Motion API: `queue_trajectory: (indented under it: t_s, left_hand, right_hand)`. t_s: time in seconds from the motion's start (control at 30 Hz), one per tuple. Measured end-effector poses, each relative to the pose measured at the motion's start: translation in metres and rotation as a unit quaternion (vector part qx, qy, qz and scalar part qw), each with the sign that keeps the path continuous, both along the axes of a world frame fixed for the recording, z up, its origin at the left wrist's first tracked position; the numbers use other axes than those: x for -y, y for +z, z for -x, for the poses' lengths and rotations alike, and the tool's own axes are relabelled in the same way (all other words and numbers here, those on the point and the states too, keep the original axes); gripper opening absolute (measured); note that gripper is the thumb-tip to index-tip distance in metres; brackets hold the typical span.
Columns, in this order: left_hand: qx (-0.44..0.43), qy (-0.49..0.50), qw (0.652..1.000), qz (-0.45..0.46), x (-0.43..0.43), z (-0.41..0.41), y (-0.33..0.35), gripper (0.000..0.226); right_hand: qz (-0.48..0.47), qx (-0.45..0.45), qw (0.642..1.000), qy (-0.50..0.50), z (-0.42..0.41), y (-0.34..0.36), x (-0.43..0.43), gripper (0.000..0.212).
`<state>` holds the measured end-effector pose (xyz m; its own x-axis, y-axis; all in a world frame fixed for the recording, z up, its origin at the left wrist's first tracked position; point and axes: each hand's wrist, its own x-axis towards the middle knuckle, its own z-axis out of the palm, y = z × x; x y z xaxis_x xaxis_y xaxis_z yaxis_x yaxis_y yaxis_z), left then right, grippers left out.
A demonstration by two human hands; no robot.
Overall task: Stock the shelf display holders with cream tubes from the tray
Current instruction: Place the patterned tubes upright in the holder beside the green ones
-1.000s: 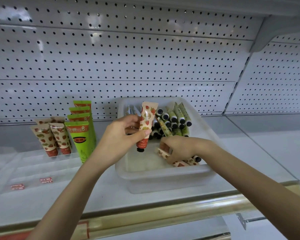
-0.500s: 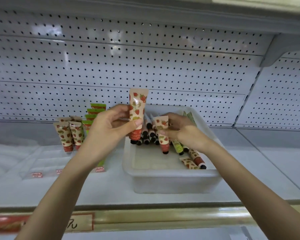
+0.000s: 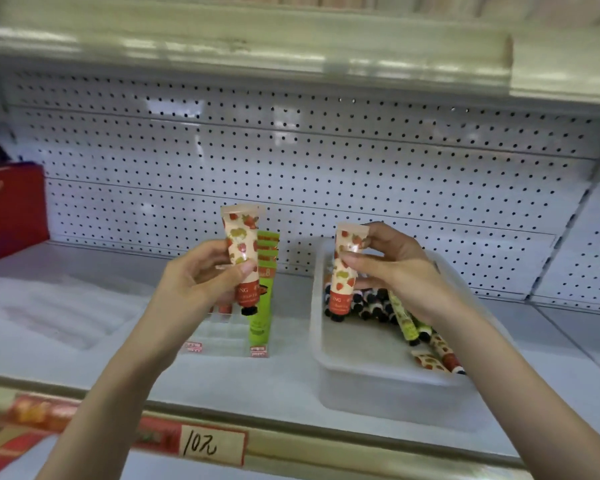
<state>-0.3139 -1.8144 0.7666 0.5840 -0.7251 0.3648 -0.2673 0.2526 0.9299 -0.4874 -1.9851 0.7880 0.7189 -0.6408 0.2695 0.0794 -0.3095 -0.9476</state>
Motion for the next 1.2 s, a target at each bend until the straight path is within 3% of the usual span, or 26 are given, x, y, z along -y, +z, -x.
queue_trajectory:
  t_s: [0.23, 0.37, 0.73, 0.87, 0.97, 1.2]
  left_hand:
    - [-0.002, -0.025, 1.0, -0.01, -0.027, -0.051, -0.001, 0.024]
    - [-0.005, -0.058, 0.998, -0.022, -0.05, -0.099, -0.003, 0.028]
    - [-0.011, -0.111, 0.993, -0.031, -0.084, -0.182, -0.012, 0.025]
    - [-0.02, -0.115, 0.992, -0.043, -0.086, -0.191, -0.018, 0.021]
    - [-0.026, -0.115, 0.992, -0.05, -0.084, -0.194, -0.022, 0.024]
    - [-0.041, -0.121, 0.99, -0.059, -0.079, -0.198, -0.026, 0.029]
  right_hand:
    - [0.015, 0.035, 0.999, -0.029, -0.041, -0.002, -0.034, 0.015]
    - [0.016, 0.047, 0.998, -0.037, -0.081, 0.002, -0.057, 0.015]
    - [0.158, -0.1, 0.979, -0.083, -0.172, 0.019, -0.095, 0.02]
    - [0.219, -0.202, 0.95, -0.092, -0.189, 0.01, -0.091, 0.022]
    - [0.315, -0.304, 0.892, -0.115, -0.198, 0.005, -0.088, 0.024]
    - [0.351, -0.428, 0.827, -0.105, -0.214, -0.001, -0.083, 0.028]
